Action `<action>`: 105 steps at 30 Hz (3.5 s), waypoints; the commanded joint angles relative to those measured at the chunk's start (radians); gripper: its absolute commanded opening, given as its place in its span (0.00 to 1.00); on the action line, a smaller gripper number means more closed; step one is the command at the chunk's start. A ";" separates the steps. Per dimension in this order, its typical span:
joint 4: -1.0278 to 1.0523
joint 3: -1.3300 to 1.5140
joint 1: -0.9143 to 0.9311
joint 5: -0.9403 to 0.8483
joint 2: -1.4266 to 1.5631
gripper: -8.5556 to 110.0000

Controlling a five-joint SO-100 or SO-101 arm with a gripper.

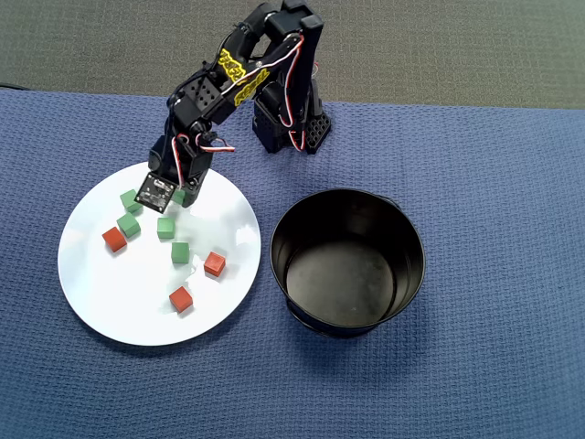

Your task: Pick up the green cubes from the white plate and place them in the black recipient

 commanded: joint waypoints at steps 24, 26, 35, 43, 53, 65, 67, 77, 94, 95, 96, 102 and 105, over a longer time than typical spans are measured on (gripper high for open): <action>0.522 -0.541 -0.703 1.505 0.430 0.07; 0.492 -0.525 -0.782 1.589 0.403 0.07; 0.376 -0.466 -1.000 1.743 0.196 0.27; 0.371 -0.511 -0.897 1.557 0.201 0.31; 0.362 -0.485 -0.390 1.134 0.288 0.30; 0.310 -0.423 -0.178 1.378 0.101 0.27; 0.356 -0.423 -0.175 1.440 0.074 0.28; 0.410 -0.445 -0.137 1.508 -0.064 0.25; 0.290 -0.529 -0.048 1.299 -0.316 0.24; 0.282 -0.522 -0.049 1.281 -0.316 0.23; 0.282 -0.514 -0.049 1.270 -0.316 0.23; 0.267 -0.505 -0.044 1.255 -0.333 0.22; 0.264 -0.506 -0.040 1.258 -0.351 0.22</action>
